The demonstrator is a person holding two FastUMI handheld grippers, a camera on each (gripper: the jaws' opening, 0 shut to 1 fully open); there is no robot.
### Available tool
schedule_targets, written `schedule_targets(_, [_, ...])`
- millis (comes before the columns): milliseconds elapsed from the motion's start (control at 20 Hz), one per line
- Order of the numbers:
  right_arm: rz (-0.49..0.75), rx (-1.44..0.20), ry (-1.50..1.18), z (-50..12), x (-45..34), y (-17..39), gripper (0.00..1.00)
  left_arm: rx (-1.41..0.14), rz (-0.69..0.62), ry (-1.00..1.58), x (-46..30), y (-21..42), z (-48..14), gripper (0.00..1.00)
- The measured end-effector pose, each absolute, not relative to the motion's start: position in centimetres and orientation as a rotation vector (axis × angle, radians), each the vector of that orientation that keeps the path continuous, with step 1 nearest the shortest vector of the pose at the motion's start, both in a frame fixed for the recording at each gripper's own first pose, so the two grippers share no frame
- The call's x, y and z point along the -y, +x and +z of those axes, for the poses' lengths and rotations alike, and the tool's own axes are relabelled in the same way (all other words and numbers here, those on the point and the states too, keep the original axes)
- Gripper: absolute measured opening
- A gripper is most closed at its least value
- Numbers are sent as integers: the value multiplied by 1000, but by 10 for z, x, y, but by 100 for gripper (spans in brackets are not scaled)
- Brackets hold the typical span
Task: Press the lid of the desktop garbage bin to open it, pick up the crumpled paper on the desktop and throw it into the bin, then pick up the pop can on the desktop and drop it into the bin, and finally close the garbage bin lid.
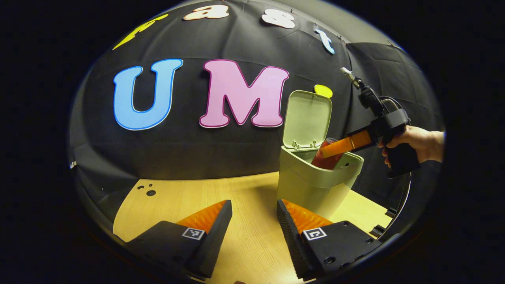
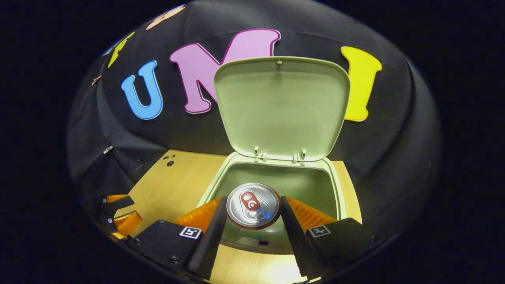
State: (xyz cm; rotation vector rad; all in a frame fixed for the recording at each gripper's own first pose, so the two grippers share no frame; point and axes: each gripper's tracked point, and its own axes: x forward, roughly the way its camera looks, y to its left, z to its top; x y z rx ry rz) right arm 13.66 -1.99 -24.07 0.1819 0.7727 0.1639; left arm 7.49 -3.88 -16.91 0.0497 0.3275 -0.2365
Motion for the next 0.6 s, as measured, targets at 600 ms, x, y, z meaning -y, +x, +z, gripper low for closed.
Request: schedule_targets(600, [198, -846, 205, -270, 1, 126, 86, -343, -237, 57, 44, 77, -173, 75])
